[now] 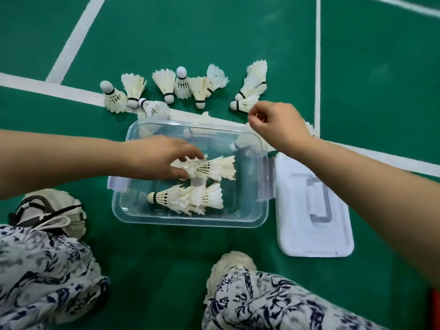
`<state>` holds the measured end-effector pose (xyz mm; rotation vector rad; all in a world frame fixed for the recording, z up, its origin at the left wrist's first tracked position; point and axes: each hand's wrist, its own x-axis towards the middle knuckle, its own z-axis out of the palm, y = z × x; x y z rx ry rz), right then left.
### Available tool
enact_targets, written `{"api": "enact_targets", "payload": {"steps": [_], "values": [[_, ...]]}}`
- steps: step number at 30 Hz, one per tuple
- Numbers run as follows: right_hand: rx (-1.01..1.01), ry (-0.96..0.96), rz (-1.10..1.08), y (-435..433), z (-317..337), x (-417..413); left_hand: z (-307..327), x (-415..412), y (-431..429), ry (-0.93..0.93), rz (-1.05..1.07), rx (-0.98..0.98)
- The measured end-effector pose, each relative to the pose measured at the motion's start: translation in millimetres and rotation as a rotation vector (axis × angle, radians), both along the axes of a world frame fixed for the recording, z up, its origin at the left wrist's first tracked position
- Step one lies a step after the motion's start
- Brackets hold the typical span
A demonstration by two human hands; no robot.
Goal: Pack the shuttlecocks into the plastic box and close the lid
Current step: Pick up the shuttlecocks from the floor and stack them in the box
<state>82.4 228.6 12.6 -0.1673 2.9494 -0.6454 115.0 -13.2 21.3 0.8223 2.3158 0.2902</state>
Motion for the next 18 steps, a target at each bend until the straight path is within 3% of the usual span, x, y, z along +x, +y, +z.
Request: {"api": "enact_targets", "payload": {"steps": [2,8,18], "values": [[0.06,-0.014,-0.083,22,-14,-16,-1,1,4,0.008,-0.017,-0.007],[0.14,-0.383,-0.166,65,-60,-36,-8,1,4,0.006,-0.029,-0.036],[0.02,-0.397,-0.241,71,-81,-40,-15,-3,-1,-0.005,0.005,-0.031]]}}
